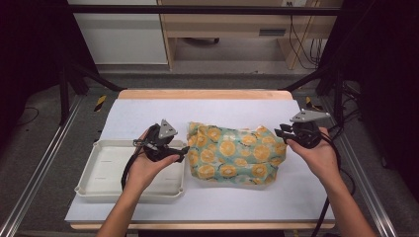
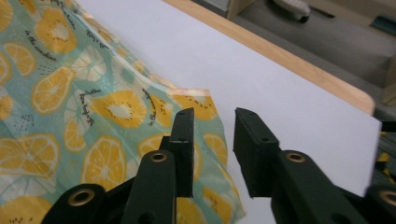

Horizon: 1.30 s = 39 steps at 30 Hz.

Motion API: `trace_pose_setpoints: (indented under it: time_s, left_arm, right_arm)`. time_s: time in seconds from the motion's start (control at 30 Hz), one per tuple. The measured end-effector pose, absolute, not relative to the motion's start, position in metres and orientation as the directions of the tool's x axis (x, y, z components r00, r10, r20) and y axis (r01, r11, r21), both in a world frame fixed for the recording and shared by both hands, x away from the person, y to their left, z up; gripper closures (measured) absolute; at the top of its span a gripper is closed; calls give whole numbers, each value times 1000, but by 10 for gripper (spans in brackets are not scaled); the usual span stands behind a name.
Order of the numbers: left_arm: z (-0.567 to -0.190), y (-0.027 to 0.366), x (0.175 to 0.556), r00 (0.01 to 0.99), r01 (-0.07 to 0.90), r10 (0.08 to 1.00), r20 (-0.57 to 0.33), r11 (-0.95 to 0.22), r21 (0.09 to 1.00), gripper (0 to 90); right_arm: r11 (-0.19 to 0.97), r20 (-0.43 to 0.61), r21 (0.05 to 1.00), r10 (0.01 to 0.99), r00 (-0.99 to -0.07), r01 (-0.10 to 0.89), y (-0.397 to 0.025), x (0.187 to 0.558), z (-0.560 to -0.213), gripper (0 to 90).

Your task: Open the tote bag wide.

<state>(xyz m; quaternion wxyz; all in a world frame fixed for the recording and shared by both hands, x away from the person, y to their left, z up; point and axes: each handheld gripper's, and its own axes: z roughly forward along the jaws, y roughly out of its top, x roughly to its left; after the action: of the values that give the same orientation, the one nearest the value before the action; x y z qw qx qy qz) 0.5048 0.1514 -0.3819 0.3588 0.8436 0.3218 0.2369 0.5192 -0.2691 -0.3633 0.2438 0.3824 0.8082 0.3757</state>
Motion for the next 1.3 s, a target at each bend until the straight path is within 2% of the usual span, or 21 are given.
trace_pose_setpoints:
  time_s: [0.1,0.13,0.17,0.27,0.4,0.43,0.53,0.6,0.63,0.67,0.7,0.73,0.83,1.03,1.07,1.13,1.27,1.3]
  left_arm:
    - [-382,148,509,685,369,707,176,-544,753,148]
    - [-382,148,509,685,369,707,176,-544,753,145]
    - [-383,146,513,689,368,703,176,-548,751,140]
    - [-385,145,516,693,368,697,185,-563,740,139]
    - [-386,143,516,694,371,699,173,-553,746,137]
    - [-386,144,516,695,369,696,180,-560,742,137]
    - [-385,143,514,698,366,694,178,-558,745,137]
    - [-385,142,514,702,363,689,181,-564,742,137]
    - [-385,142,514,702,363,689,181,-564,742,137]
    - [-385,142,515,705,362,685,184,-570,737,137]
    - [-385,142,515,705,362,685,184,-570,737,137]
    - [-386,140,516,705,361,687,178,-563,743,137]
    - [-385,139,519,706,358,684,184,-570,740,138]
    - [-385,133,528,705,356,684,188,-571,740,162]
    - [-386,129,535,704,354,682,196,-576,737,178]
    - [-386,127,537,706,354,681,195,-578,735,267]
    - [-389,117,550,721,368,669,182,-592,717,273]
    - [-391,111,555,715,374,676,178,-585,720,297]
  right_arm:
    - [456,-61,757,763,-643,469,-262,536,-372,493]
    - [456,-61,757,763,-643,469,-262,536,-372,493]
    - [477,-50,725,756,-653,497,-258,547,-379,381]
    - [485,-31,701,754,-656,523,-256,559,-388,258]
    - [498,12,645,751,-660,579,-252,566,-400,224]
    - [503,23,632,748,-663,590,-250,567,-402,237]
    - [496,64,626,737,-673,602,-249,563,-406,364]
    - [507,66,620,727,-684,599,-248,559,-409,501]
    - [507,66,620,727,-684,599,-248,559,-409,501]
    - [525,58,619,711,-701,584,-248,554,-413,633]
    - [525,58,619,711,-701,584,-248,554,-413,633]
    - [540,43,623,698,-714,566,-247,549,-414,759]
    - [548,29,628,692,-721,552,-247,546,-415,887]
    - [561,11,642,675,-738,523,-247,540,-414,900]
    - [562,10,644,673,-740,520,-246,537,-414,900]
    - [568,8,644,666,-746,513,-246,537,-414,900]
    - [572,3,645,661,-750,507,-243,534,-414,900]
    - [570,4,646,663,-749,508,-242,533,-414,900]
